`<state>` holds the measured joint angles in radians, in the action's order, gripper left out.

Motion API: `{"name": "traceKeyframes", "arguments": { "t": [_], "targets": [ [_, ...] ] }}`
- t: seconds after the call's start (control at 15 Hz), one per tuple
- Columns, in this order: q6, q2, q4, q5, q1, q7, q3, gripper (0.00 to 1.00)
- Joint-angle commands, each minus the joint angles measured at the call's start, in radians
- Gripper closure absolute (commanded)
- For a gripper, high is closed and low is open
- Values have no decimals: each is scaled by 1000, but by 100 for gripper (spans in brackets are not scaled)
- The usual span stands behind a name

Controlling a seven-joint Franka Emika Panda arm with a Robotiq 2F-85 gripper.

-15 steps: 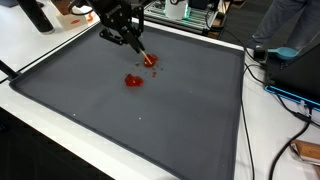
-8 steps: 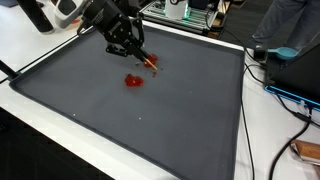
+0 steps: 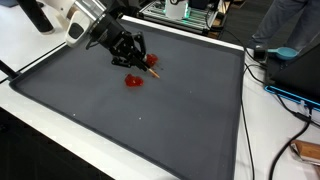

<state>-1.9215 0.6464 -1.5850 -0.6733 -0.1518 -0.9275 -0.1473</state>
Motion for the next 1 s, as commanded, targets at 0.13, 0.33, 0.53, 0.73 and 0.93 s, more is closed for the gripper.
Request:
{"name": "traceKeyframes", "arguments": {
  "t": [0.13, 0.33, 0.53, 0.73, 0.93],
  "targets": [
    [-15, 64, 36, -29, -1, 18, -2, 97],
    [-33, 83, 39, -32, -2, 24, -4, 97],
    [-25, 105, 51, -34, -5, 32, -8, 97],
    [-16, 126, 68, -46, -12, 39, -13, 97],
    [-22, 136, 71, -58, -12, 46, -12, 97]
  ]
}}
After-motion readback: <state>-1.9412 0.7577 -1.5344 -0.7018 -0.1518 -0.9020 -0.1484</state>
